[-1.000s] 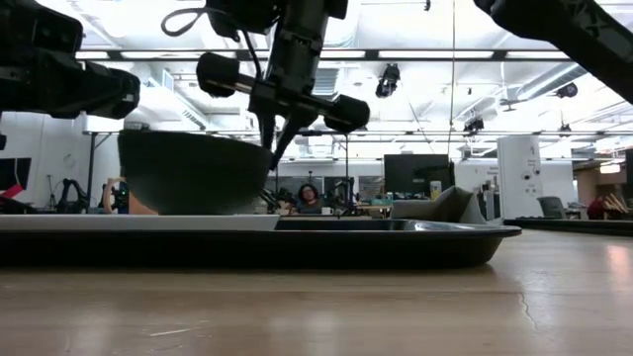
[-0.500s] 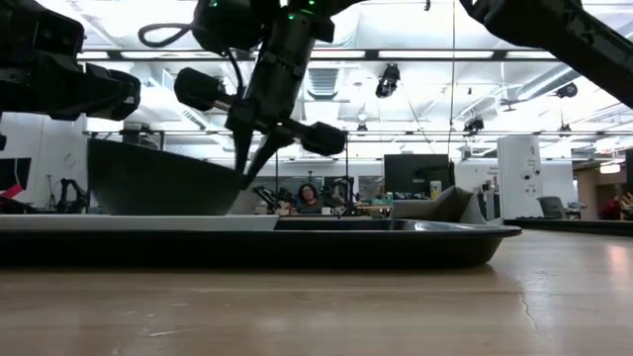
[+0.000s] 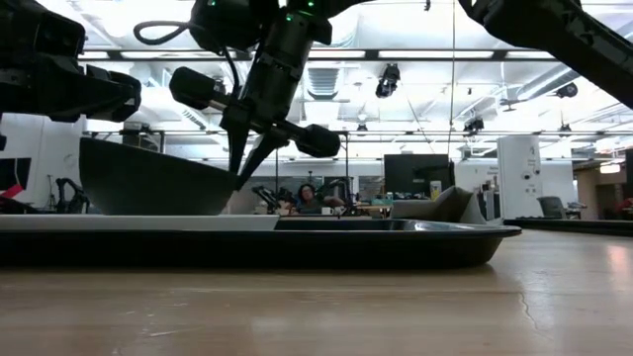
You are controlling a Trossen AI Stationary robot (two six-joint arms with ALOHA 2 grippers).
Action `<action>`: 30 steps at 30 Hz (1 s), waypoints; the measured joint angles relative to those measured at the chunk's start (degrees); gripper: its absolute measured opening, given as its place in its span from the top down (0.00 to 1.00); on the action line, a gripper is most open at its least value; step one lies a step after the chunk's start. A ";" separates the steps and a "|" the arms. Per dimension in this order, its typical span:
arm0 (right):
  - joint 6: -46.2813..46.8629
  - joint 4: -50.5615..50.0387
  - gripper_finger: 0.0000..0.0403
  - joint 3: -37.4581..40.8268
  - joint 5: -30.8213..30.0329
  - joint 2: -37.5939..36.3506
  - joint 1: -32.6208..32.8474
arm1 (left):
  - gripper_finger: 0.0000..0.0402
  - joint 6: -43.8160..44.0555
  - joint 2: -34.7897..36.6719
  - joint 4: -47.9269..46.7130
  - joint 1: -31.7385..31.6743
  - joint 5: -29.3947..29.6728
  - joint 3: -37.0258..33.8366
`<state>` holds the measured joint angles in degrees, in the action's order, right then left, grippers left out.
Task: Set up tray
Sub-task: Put the black bowl on the white plate on the black tray
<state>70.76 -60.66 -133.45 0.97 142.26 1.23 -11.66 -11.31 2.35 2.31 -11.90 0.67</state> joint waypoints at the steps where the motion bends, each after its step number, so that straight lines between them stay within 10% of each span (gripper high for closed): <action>1: -0.02 -0.05 0.98 -0.14 0.00 0.00 0.00 | 0.94 0.00 0.00 0.00 -0.01 -0.01 0.00; 30: -3.45 -0.07 0.87 -1.55 3.52 -0.07 -0.94 | 0.94 0.00 -0.02 0.00 -0.02 0.02 0.00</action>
<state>67.31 -60.73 -135.00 4.49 142.19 0.30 -11.66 -11.33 2.35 2.28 -11.88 0.67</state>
